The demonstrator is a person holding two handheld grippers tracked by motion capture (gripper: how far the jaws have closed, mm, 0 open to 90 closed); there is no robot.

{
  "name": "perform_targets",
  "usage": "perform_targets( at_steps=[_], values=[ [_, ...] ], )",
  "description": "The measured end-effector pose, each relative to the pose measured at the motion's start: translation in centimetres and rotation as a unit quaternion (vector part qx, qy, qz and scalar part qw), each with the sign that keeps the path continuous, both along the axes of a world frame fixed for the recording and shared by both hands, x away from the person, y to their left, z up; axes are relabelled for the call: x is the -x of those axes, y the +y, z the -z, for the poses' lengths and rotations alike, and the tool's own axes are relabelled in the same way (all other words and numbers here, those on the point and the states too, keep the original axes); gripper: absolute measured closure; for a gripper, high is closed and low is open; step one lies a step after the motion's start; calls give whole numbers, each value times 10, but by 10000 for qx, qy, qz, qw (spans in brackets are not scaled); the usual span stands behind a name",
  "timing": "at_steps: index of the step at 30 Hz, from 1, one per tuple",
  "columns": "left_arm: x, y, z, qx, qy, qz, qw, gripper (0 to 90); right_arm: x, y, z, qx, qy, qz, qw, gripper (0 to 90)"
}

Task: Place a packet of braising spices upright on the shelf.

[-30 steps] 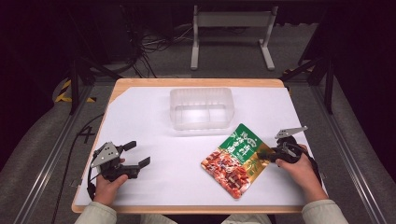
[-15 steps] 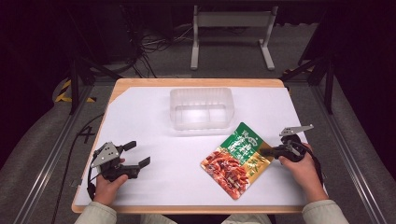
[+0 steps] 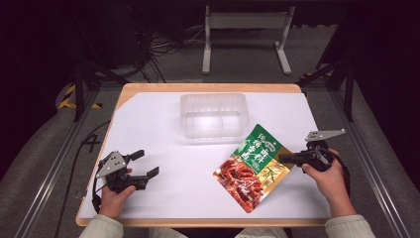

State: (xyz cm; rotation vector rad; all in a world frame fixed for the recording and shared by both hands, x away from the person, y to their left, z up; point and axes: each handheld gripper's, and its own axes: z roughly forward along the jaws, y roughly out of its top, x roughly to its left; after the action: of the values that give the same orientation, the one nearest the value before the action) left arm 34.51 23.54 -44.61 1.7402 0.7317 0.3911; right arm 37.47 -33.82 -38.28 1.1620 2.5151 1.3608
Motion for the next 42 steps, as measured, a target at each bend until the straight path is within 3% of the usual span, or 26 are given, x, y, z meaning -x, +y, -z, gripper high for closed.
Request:
perform_targets(
  at_steps=[7,14,21,28,37,42],
  values=[
    [0,0,0,-47,0,19,10000,143,8,1,-20,-589,-16,-290,9978,898],
    [0,-1,0,-70,0,38,10000,144,18,11,-41,-848,-67,-567,9948,899],
    [0,-1,0,-60,7,48,10000,144,23,21,-61,-1309,-84,-946,9868,899],
    [0,-2,0,-41,21,38,10000,144,25,24,-76,-1259,-205,-1019,9866,899],
    [-1,-1,0,-60,11,37,10000,144,14,15,-94,-1137,-354,-802,9896,899],
    [0,-1,0,-47,19,21,10000,144,9,14,-103,-1201,-398,-823,9885,899]
  ],
)
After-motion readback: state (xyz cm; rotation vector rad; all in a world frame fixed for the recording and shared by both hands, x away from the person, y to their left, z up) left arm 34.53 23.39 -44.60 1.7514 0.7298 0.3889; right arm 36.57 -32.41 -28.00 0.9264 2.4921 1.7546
